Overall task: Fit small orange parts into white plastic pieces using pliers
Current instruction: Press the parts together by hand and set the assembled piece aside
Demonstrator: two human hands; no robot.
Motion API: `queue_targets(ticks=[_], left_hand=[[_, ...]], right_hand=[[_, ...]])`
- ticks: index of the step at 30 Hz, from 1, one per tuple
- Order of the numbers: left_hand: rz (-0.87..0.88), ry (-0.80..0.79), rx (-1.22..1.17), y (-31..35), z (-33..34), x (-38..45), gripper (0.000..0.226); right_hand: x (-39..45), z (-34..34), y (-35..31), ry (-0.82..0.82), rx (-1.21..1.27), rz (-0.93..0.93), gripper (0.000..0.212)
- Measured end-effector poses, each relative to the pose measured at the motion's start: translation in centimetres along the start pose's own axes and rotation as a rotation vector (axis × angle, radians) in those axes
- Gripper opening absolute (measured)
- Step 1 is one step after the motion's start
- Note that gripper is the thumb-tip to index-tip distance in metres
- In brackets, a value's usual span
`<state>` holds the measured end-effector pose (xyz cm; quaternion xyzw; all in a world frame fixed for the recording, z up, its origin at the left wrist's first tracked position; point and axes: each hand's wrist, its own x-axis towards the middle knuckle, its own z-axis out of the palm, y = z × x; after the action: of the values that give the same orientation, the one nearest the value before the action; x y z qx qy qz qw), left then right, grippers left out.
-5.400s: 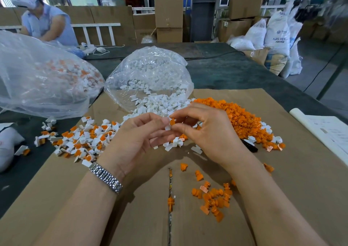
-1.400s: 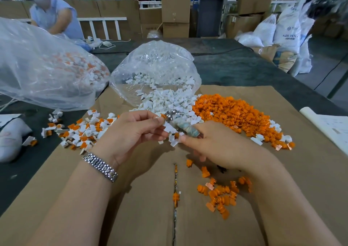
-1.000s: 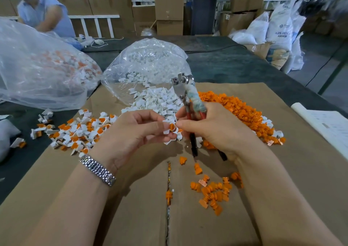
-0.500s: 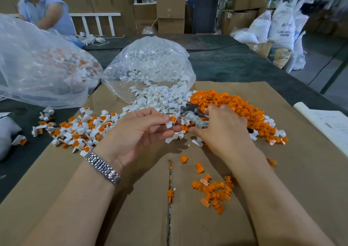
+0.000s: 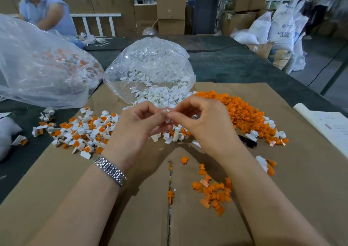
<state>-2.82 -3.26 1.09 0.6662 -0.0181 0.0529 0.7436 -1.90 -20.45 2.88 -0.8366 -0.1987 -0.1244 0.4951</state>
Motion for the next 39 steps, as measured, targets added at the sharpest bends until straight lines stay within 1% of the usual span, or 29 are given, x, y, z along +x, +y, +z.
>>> queue_targets(ticks=[5, 8, 12, 19, 22, 27, 29, 31, 33, 36, 39], left_hand=[[0.108, 0.028, 0.094, -0.1, 0.5, -0.3, 0.01], [0.159, 0.036, 0.157, 0.1, 0.8, -0.6, 0.008], [0.17, 0.055, 0.188, -0.1, 0.9, -0.6, 0.007], [0.173, 0.095, 0.267, -0.4, 1.0, -0.8, 0.005], [0.151, 0.097, 0.281, -0.4, 1.0, -0.7, 0.004], [0.135, 0.078, 0.301, -0.6, 0.9, -0.7, 0.006], [0.069, 0.069, 0.243, -0.5, 0.7, -0.5, 0.008], [-0.037, 0.055, 0.126, -0.3, 0.3, 0.0, 0.011], [-0.109, 0.014, 0.021, -0.1, -0.2, 0.2, 0.016], [-0.147, -0.044, -0.049, 0.1, -0.4, 0.0, 0.025], [-0.13, -0.053, -0.022, 0.1, -0.4, 0.0, 0.029]], right_hand=[[0.1, 0.7, 0.4, 0.077, -0.108, 0.017, 0.007], [0.1, 0.7, 0.5, 0.064, -0.146, 0.017, 0.006], [0.0, 1.0, 0.4, 0.077, -0.185, -0.009, 0.007], [-0.1, 0.8, 0.2, 0.069, -0.283, -0.135, 0.003], [0.0, 0.6, 0.1, 0.027, -0.331, -0.18, 0.003], [0.2, 0.5, 0.3, -0.022, -0.381, -0.202, 0.003], [0.2, 0.4, 0.6, -0.064, -0.332, -0.167, 0.002], [0.2, 0.1, 0.8, -0.118, -0.243, -0.124, 0.012], [0.3, -0.1, 1.0, -0.146, -0.197, -0.146, 0.019], [0.5, -0.2, 1.0, -0.16, -0.251, -0.213, 0.014], [0.5, 0.0, 0.9, -0.168, -0.343, -0.248, 0.012]])
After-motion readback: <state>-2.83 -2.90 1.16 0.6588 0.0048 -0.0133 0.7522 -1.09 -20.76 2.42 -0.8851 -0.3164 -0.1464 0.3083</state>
